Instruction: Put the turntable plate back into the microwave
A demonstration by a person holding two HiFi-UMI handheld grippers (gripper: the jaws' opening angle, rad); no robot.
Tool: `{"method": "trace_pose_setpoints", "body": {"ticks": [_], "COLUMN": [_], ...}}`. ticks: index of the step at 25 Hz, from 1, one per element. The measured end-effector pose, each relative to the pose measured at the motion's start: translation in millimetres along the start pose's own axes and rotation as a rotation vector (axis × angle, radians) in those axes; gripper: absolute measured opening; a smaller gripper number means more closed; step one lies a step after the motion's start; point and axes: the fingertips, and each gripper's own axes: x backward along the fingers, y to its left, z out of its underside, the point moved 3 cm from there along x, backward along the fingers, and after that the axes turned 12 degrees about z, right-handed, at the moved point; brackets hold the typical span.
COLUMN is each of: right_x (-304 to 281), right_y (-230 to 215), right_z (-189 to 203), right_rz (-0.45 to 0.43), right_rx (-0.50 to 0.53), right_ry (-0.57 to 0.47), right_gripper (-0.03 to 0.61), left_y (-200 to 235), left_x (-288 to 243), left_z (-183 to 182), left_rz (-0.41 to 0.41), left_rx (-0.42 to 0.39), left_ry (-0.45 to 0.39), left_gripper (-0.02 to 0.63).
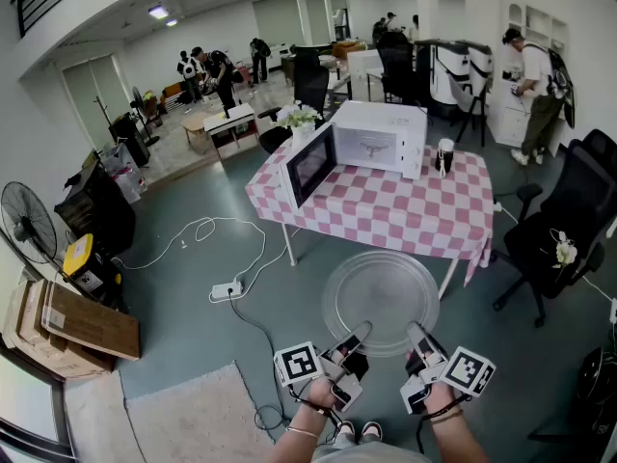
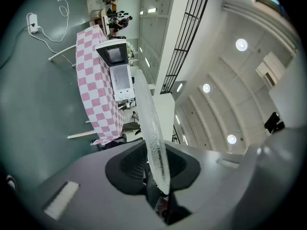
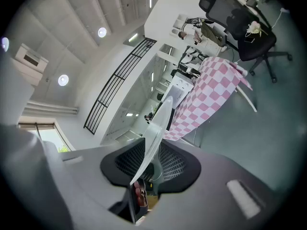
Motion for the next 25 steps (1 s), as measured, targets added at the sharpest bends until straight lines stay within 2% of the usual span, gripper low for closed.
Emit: {"method": "trace_pose_setpoints", "body": {"ticks": [11, 16, 20, 25], "right_x": [-4, -5, -8, -6], "right_y": [6, 9, 6, -8], "right_z": [8, 9, 4, -7], "right_rz": [-0.009, -0.011, -0.014, 0.035], "right_rx": [0.000, 0.016, 0.014, -0.003], "right_ry": [0.012, 0.021, 0.023, 0.047], "right_gripper": [0.094, 0.094, 0.094, 0.094], "left_y": [-2, -7, -3, 3], "left_x": [9, 7, 3, -10], "left_z": [-5, -10, -9, -4], "left_rz": [0.011, 0.030, 0.014, 0.022], "left_rx": [0.000, -0.041, -0.015, -0.018], "left_ry": [-0.006, 0.015, -0.004, -0.023], "left_gripper": [0.051, 0.049, 0.049, 0.049]}}
